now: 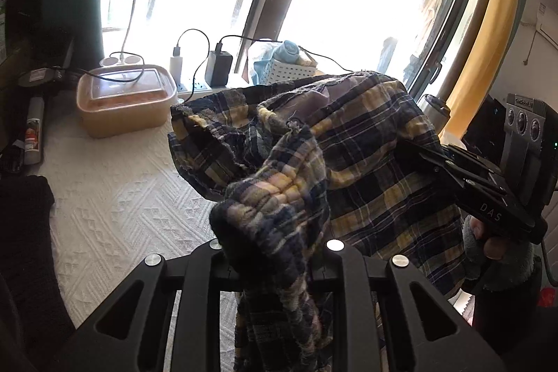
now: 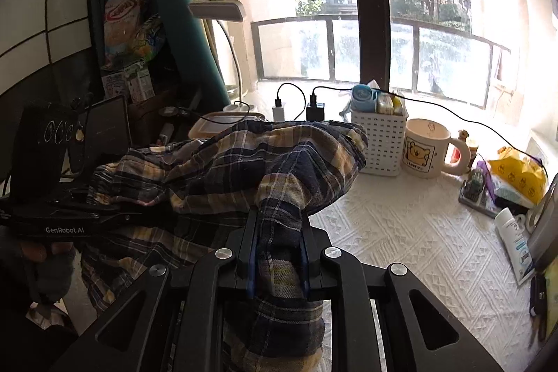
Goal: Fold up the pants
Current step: 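Grasp the pants edge with the left gripper and lift it while the right gripper grasps too, then carry the lifted plaid pants with both grippers toward the tablet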
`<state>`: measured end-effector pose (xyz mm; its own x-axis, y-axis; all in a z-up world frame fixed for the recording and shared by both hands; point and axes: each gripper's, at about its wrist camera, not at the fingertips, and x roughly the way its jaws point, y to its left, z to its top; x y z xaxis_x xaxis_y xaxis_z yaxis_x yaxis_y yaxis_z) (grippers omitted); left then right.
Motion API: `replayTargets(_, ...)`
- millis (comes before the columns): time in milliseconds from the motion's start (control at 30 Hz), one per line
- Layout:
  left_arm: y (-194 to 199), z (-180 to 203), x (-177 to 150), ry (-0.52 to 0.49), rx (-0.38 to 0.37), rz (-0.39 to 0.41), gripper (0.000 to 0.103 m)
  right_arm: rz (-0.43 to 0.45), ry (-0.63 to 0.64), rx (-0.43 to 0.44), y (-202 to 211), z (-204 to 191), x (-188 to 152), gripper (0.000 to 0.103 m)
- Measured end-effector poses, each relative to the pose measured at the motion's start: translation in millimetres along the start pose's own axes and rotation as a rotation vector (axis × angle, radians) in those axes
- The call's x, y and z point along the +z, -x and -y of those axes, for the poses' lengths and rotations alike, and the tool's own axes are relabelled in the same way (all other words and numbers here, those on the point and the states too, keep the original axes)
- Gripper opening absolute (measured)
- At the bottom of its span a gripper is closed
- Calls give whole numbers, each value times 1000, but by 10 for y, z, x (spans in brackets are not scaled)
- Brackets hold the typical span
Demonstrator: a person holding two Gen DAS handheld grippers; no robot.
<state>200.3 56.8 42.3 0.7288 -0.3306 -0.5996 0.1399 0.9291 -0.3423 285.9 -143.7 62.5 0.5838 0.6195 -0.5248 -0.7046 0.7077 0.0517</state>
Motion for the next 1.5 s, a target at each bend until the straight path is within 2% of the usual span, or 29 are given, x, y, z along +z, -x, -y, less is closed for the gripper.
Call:
replayTargets(300,600,-111,-3,4,12,119,20,86,96,3,348,-508,291,19)
replayTargets(667,1353,-466,6,31,111,244,20,162,198,83,412,-1169,667,19)
replayTargets(1100,2196,-1150,-202,104,305,322,20,204,281,269,1,-2129,1060,18)
replayTargets(1500,2518,-1738,-435,194,421,309,20,149,271,387,-604,-2831,1095,18)
